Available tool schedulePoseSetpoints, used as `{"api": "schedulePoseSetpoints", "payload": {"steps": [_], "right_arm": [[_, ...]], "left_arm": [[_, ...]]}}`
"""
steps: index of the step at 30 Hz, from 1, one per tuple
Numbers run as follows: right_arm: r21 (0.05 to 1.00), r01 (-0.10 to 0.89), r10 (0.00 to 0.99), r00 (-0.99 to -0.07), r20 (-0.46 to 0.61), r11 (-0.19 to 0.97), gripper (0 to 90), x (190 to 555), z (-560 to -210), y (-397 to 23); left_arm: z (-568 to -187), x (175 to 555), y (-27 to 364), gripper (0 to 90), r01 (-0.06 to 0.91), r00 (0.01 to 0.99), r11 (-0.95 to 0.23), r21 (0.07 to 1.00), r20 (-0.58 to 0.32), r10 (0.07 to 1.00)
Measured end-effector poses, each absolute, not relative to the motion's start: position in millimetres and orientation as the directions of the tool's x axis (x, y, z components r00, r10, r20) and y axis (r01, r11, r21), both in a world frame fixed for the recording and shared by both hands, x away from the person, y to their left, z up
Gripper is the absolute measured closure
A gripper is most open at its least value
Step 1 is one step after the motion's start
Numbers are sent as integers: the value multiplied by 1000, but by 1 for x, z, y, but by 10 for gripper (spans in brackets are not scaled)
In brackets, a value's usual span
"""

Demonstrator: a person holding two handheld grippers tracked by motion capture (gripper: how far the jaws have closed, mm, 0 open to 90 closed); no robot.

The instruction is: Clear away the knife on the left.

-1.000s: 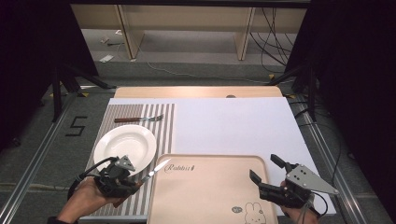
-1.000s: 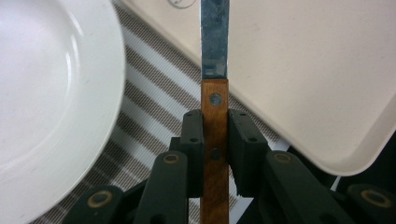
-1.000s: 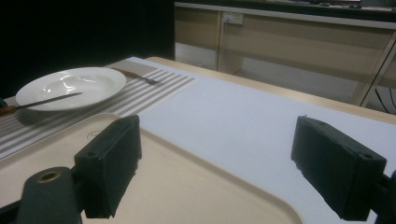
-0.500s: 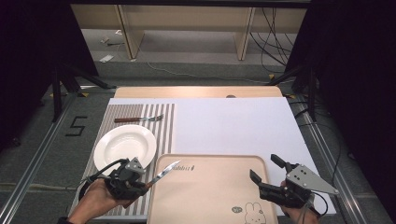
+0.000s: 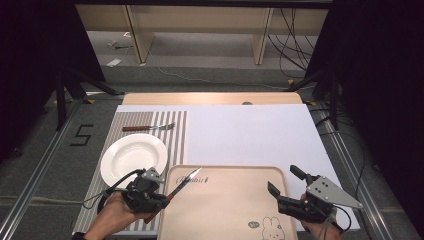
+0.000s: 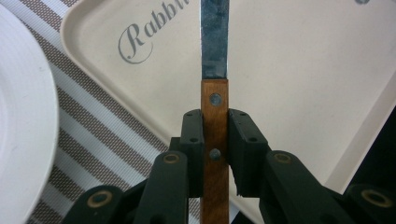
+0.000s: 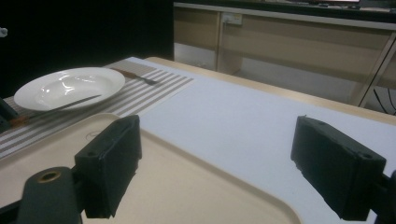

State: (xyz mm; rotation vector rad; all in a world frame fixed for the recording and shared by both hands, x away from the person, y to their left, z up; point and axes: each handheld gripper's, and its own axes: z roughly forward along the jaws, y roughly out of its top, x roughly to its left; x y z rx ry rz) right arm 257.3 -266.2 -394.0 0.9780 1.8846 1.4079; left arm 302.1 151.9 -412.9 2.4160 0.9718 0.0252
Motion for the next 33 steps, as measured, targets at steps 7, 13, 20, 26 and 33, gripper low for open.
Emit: {"api": "schedulePoseSetpoints", "payload": {"steps": [7,13,20,26,33], "right_arm": [[962,210,828,-559,-27,173,173,257,-394,-266],[962,209,828,-560,-28,174,173,257,-394,-266],[962,209,829,-559,-30,175,173,257,-394,-266],[961,211,829,-559,-29,176,174,257,-394,-266],[962,211,829,-558,-29,176,174,257,-394,-266]], "left_arm": [[-419,303,134,769,648,744,-620,442,-191,641],[-422,302,124,769,635,762,-642,430,-206,615],[-429,304,115,769,640,762,-648,412,-231,605],[-434,305,110,769,660,747,-641,392,-252,615],[-441,305,105,769,684,727,-635,360,-265,633]]}}
